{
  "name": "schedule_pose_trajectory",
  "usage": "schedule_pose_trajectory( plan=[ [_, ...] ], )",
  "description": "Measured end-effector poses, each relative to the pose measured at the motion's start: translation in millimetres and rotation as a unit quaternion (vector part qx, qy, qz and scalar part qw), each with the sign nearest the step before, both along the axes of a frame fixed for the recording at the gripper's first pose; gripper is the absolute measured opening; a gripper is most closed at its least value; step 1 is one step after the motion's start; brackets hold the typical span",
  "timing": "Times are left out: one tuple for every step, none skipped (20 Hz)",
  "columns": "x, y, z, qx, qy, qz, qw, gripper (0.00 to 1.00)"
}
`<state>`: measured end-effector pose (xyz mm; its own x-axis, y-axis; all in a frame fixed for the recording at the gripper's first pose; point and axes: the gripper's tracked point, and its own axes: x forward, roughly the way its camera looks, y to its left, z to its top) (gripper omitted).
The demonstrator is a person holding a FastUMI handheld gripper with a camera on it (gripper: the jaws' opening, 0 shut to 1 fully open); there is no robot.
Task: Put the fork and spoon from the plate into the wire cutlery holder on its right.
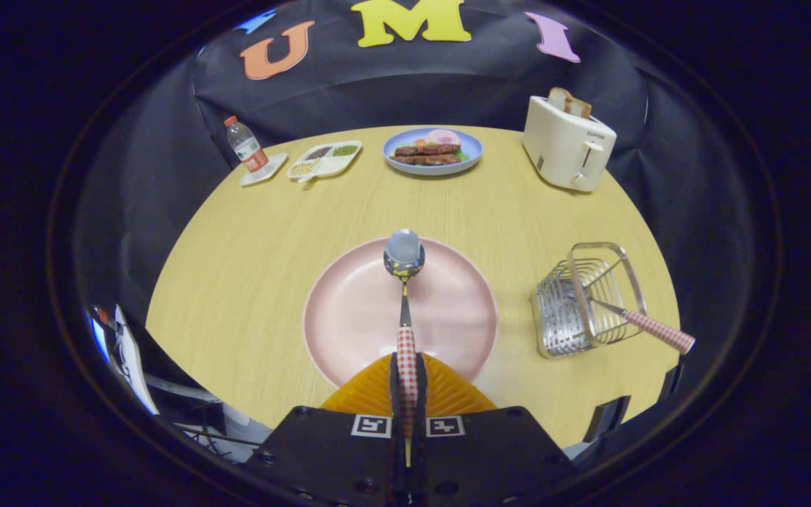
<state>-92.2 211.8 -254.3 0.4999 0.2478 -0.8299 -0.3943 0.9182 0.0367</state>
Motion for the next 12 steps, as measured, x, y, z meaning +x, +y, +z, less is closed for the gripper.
schedule_pose_trajectory(
  plan=[
    [1.3, -6.2, 13.5, -0.001, 0.005, 0.003, 1.0, 0.03],
    [2.1, -14.5, 25.4, -0.001, 0.02, 0.003, 1.0, 0.03],
    [2.8, -22.5, 35.8, 0.003, 0.038, -0.002, 0.999, 0.03],
    [6.2, -34.0, 46.6, 0.0, 0.053, -0.008, 0.999, 0.03],
    [13.0, -45.4, 58.3, -0.006, 0.061, -0.013, 0.998, 0.03],
    [21.1, -58.0, 69.1, -0.013, 0.063, -0.019, 0.998, 0.03],
    [28.4, -70.8, 79.8, -0.023, 0.061, -0.023, 0.998, 0.03],
    [34.9, -82.8, 89.0, -0.031, 0.063, -0.025, 0.997, 0.03],
    [38.8, -95.4, 95.5, -0.037, 0.072, -0.027, 0.996, 0.03],
    [44.8, -108.4, 100.8, -0.048, 0.081, -0.028, 0.995, 0.03],
    [49.7, -118.8, 105.5, -0.059, 0.086, -0.028, 0.994, 0.03],
    [51.9, -129.0, 109.7, -0.071, 0.096, -0.025, 0.993, 0.03]
  ],
)
